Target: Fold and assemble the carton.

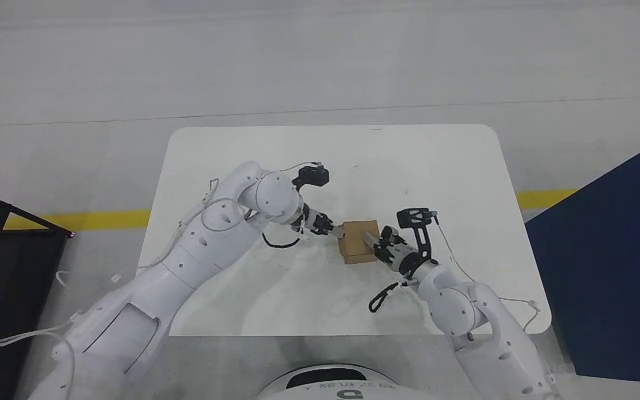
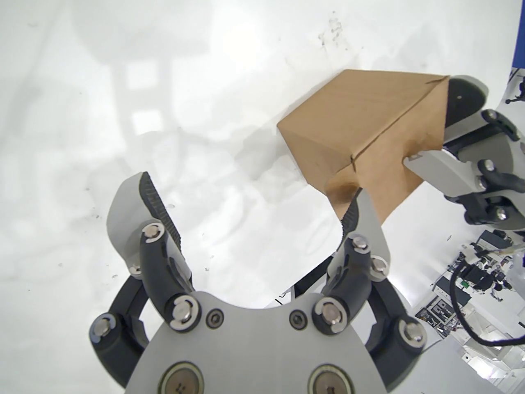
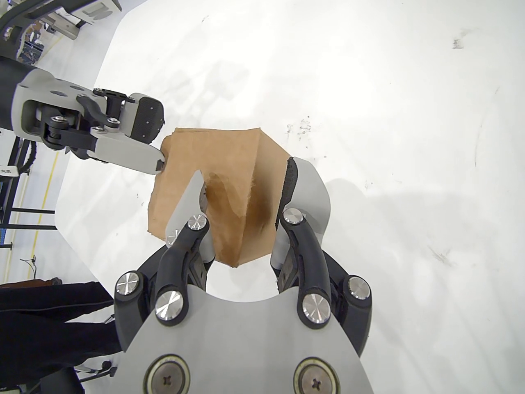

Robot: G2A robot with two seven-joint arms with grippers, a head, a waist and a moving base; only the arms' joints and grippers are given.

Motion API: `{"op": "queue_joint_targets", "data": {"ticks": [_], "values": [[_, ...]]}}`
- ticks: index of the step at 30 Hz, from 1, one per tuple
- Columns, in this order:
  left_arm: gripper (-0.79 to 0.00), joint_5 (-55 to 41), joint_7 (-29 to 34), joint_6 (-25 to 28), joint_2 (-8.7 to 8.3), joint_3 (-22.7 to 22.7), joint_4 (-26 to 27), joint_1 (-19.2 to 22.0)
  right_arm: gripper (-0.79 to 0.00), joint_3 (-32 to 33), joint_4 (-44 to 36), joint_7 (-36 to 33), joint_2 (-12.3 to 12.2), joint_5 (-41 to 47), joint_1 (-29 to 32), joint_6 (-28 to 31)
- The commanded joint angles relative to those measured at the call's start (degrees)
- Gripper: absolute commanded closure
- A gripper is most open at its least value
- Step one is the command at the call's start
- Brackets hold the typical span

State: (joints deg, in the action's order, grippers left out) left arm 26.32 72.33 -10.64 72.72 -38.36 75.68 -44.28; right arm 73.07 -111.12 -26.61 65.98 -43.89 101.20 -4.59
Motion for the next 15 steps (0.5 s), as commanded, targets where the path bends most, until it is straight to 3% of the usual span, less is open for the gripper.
{"op": "queue_joint_targets", "data": {"ticks": [1,15], "values": [[-0.785,-0.62,-0.46,0.18,0.54,0.82,-1.07,0.58,-0.354,0.03,0.06,0.19,0.02,0.11,0.00,-0.14],[-0.785,-0.28,-0.45,0.47,1.54,2.31,-2.54,1.03,-0.342,0.27,0.24,0.95,0.06,1.50,0.61,0.11]]}}
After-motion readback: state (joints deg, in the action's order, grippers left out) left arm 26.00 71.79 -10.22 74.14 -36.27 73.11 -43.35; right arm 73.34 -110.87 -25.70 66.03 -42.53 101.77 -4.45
